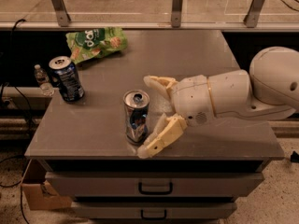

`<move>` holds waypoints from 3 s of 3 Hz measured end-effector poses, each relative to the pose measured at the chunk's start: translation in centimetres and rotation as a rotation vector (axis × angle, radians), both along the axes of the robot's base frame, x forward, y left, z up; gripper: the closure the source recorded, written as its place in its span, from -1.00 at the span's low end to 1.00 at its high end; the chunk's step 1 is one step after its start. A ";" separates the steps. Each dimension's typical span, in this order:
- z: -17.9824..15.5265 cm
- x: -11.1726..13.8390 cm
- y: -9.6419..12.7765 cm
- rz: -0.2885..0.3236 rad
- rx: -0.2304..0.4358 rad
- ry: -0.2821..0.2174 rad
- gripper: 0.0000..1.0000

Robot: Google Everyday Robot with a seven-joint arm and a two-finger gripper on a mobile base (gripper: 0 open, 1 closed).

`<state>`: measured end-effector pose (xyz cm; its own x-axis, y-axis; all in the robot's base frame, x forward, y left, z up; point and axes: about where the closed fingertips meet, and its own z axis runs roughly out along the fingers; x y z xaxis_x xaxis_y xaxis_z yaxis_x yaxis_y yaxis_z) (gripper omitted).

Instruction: Knock redbull can over

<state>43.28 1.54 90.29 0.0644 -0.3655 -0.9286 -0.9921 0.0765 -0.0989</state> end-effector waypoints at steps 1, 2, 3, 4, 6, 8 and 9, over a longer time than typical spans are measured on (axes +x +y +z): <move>-0.7 0.4 0.5 0.008 0.012 0.005 -1.00; -1.5 0.7 0.7 0.013 0.025 0.019 -1.00; -1.9 0.9 0.8 0.019 0.031 0.029 -1.00; -2.1 0.9 0.8 0.023 0.036 0.034 -0.66; -2.2 0.9 1.2 0.033 0.023 0.042 0.28; -1.1 2.2 0.5 0.026 0.004 0.010 1.00; 0.4 4.5 -0.6 0.009 -0.093 -0.072 1.00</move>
Offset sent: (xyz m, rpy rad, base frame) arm 0.0143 0.0046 -0.0256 0.0445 0.0405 0.0094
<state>47.79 0.97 90.74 0.1340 -0.4489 -0.8835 -0.9828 0.0545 -0.1767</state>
